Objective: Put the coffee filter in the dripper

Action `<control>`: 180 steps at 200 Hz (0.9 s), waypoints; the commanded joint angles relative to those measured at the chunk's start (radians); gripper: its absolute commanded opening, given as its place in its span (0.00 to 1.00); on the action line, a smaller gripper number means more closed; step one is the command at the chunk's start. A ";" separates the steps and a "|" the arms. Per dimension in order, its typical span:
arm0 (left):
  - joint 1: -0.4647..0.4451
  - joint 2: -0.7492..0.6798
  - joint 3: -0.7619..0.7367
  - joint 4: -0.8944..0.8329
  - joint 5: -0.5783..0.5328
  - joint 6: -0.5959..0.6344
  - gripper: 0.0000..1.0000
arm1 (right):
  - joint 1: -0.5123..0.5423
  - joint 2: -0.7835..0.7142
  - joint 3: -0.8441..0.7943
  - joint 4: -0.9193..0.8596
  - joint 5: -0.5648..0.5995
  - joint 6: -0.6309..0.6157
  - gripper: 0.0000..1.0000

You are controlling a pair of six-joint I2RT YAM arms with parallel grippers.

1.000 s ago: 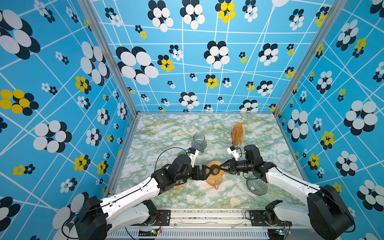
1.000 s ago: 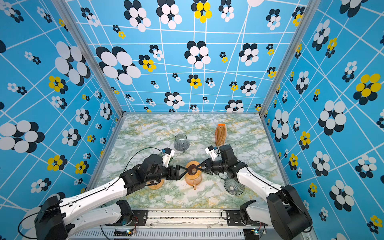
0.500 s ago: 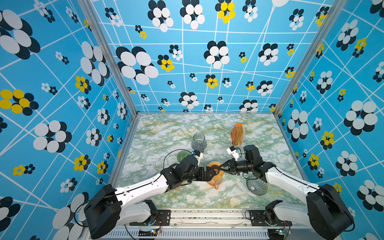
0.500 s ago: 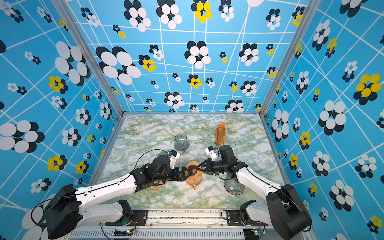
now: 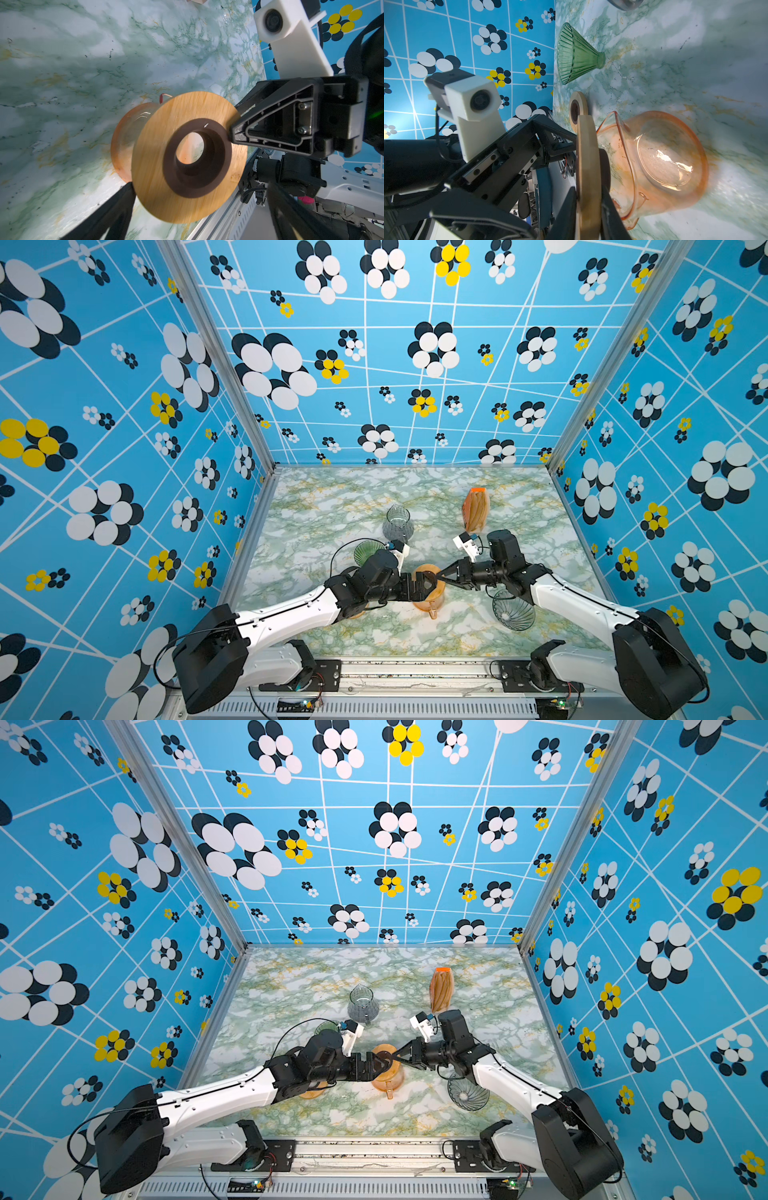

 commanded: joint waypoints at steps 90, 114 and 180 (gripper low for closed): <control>-0.020 0.008 0.045 0.039 0.016 -0.031 0.99 | -0.025 -0.014 0.044 -0.179 0.082 -0.082 0.29; -0.021 0.007 0.046 0.031 0.012 -0.028 0.99 | -0.031 -0.008 0.049 -0.190 0.095 -0.088 0.30; -0.022 -0.001 0.047 0.016 -0.006 -0.022 0.99 | -0.031 0.024 0.090 -0.238 0.116 -0.119 0.33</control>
